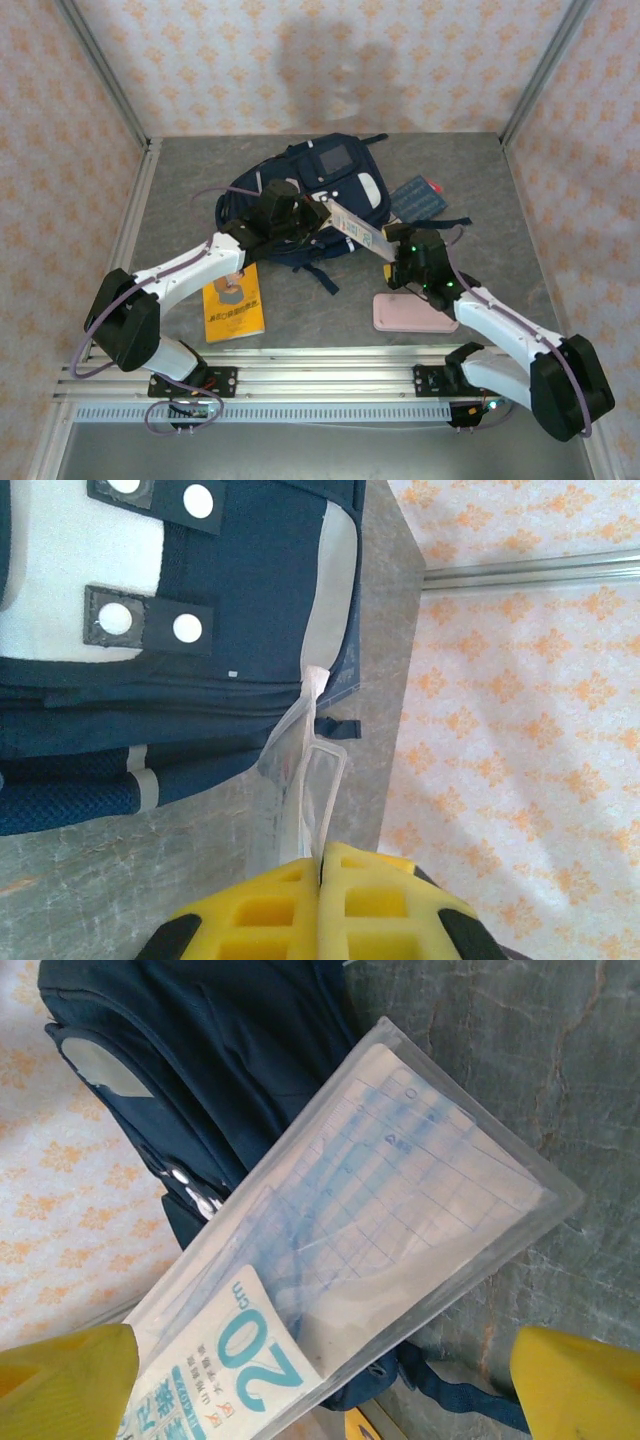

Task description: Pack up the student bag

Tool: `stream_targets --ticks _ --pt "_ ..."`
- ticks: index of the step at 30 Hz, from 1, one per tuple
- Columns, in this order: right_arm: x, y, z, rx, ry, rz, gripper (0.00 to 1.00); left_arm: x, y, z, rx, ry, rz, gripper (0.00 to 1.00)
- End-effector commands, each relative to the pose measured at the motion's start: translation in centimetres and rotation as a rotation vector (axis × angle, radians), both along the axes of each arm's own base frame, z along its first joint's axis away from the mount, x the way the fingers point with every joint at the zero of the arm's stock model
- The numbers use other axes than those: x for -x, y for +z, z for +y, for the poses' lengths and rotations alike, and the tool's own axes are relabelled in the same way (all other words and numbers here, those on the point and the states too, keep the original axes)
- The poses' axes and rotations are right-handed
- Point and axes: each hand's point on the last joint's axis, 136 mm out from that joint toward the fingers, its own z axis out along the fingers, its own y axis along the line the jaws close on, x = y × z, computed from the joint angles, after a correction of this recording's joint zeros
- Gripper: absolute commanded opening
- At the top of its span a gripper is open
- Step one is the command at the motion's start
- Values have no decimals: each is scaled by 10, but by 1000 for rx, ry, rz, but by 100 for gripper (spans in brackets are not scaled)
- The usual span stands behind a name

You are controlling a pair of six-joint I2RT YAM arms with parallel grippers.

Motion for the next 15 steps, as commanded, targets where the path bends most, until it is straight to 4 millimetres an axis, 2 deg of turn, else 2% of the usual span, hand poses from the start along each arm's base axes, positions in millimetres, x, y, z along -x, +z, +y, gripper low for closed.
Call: stream_targets --ticks 1,7,10,15 --pt "-6 -1 3 -24 -42 11 95 -8 16 10 43 73 -40 0" --pt "-18 -9 20 -25 -35 11 91 -6 13 13 46 83 -30 0" --pt "-31 -15 13 20 -78 2 87 -3 10 14 55 87 -20 0" --pt "-53 -12 1 34 -152 -51 63 4 5 20 41 94 -11 0"
